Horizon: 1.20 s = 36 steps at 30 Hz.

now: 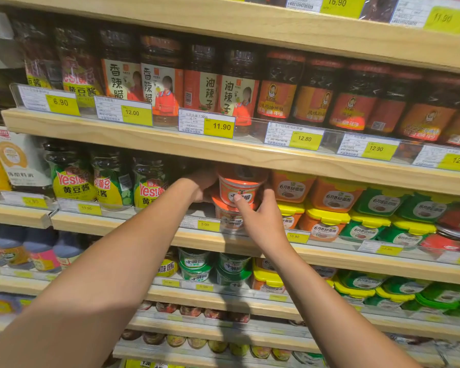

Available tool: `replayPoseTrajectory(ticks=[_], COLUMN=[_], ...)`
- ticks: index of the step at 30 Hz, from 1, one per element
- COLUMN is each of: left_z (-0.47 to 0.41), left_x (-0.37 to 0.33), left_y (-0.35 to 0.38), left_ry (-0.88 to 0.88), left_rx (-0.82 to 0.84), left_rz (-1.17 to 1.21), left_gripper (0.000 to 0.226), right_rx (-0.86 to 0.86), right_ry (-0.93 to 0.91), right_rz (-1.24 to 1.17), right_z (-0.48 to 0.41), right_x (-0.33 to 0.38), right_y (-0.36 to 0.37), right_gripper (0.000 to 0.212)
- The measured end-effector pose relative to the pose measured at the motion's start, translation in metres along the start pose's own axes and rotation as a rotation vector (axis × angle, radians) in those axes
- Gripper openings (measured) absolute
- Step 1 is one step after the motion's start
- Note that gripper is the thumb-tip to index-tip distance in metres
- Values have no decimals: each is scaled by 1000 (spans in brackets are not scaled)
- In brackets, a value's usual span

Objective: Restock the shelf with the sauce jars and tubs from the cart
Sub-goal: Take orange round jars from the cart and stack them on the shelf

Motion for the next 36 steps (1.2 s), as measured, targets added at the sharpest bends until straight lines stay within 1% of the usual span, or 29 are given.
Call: replayPoseTrajectory(ticks=[2, 4, 6, 10, 12, 16, 17, 19, 20, 21, 23, 28, 31, 34, 36], left_z=[-12, -18, -23, -27, -20, -16, -16, -25, -33, -39, -26, -4, 10, 24, 31], left_x=[3, 4, 3, 0, -3, -4, -4, 0, 3, 5, 4, 6, 11, 19, 25], left_y=[-5, -6, -7, -6, 0, 4, 3, 0, -2, -3, -1, 3, 6, 10, 11], left_ry=[-10, -2, 9, 47, 61, 151, 167, 164, 163, 156, 147, 94, 84, 83, 78], left_rx=[115, 160, 177, 171, 157, 151, 147, 162, 174, 171, 134, -50, -58, -81, -103], left_rz=[42, 90, 111, 80, 27, -61, -60, -10, 8, 19, 51, 143, 223, 326, 350], left_gripper=[46, 41, 31, 32, 30, 19, 23, 46, 53, 55, 49, 35, 29, 31, 42], right_rx=[-8, -8, -5, 1, -2, -1, 1, 0, 1, 3, 9, 23, 18, 18, 22], right_ry=[-9, -28, -48, -41, -32, -37, -41, -53, -61, -68, -78, -104, -115, -117, -104], right_rz=[35, 58, 74, 84, 99, 118, 126, 138, 143, 146, 143, 130, 116, 96, 80], right_z=[-2, -4, -5, -7, -8, -10, -10, -10, -10, -10, -10, -9, -10, -10, -9], right_x=[-1, -1, -3, -8, -10, -11, -11, -13, -13, -13, -13, -16, -17, -19, -18], right_y=[0, 1, 1, 2, 3, 3, 3, 4, 5, 6, 7, 8, 8, 9, 9], right_gripper=[39, 37, 36, 38, 37, 35, 35, 36, 36, 36, 34, 29, 28, 28, 28])
Point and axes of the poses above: each hand's wrist, its own z-axis away from the middle knuckle, its own y-axis out of the palm, x = y × z, the point moved 1 cm from there along -z, towards the middle knuckle, and after that the axes turned 9 degrees about -y, right-handed, at the moved point
